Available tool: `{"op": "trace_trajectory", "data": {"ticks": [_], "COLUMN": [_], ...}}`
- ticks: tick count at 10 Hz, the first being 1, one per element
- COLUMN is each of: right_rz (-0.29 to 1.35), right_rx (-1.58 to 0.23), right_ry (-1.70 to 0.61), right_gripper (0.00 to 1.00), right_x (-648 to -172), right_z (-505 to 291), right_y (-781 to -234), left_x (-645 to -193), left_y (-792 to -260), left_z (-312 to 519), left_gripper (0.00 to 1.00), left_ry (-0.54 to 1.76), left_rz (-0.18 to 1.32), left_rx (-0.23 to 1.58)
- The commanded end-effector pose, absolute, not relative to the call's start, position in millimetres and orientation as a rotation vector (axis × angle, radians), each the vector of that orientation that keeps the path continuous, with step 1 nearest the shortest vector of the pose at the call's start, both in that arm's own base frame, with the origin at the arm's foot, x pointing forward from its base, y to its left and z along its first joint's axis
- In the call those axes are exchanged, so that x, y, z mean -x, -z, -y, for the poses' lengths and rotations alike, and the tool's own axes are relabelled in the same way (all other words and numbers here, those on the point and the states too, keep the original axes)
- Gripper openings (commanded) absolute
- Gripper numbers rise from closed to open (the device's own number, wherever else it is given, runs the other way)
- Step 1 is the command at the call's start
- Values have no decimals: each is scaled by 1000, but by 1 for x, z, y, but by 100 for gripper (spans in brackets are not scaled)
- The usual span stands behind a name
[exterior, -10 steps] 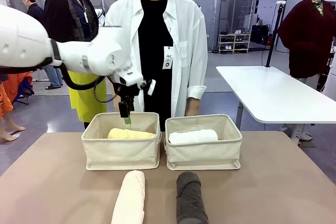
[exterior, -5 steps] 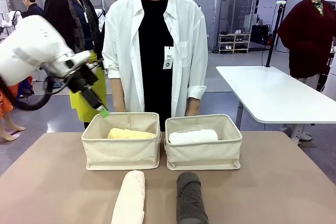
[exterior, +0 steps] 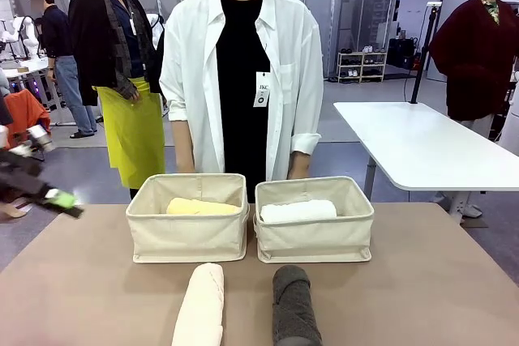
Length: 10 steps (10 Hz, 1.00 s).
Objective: Divide the towels into two baskets.
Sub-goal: Pick up one hotel-folded towel from the bottom of the table and place it in the Fabric basket indicated by the person.
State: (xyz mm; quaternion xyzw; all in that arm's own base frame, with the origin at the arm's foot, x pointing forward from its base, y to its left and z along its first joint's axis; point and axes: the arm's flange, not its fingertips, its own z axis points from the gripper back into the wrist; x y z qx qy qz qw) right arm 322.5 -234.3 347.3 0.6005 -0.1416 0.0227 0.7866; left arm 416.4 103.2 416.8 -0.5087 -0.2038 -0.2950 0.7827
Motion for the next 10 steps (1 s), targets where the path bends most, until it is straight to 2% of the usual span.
{"op": "trace_trajectory", "data": {"ticks": [1, 3, 4, 5, 7, 8, 10], "right_rz": [316, 316, 316, 316, 316, 316, 316], "right_rx": [-1295, -1295, -1295, -1295, -1295, -1295, -1295], "right_ry": [-69, -69, -69, -69, -69, -69, -69], "right_gripper": [100, 100, 100, 100, 100, 100, 100], "right_x": [-320, -320, -320, -320, -320, -320, -320], "right_z": [234, 234, 234, 234, 234, 234, 234], "right_y": [-349, -349, -349, -349, -349, -349, -349], "left_x": [-395, -366, -357, -359, -391, -356, -356], "left_y": [-396, -375, -369, -363, -357, -359, -359], "left_z": [-145, -191, -208, -218, -222, -219, -219], "left_gripper": [100, 100, 100, 100, 100, 100, 100], "left_ry": [544, 473, 450, 431, 429, 396, 396], "left_rz": [460, 534, 504, 451, 461, 485, 485], "left_rx": [1174, 1194, 1174, 1151, 1121, 1152, 1152]}}
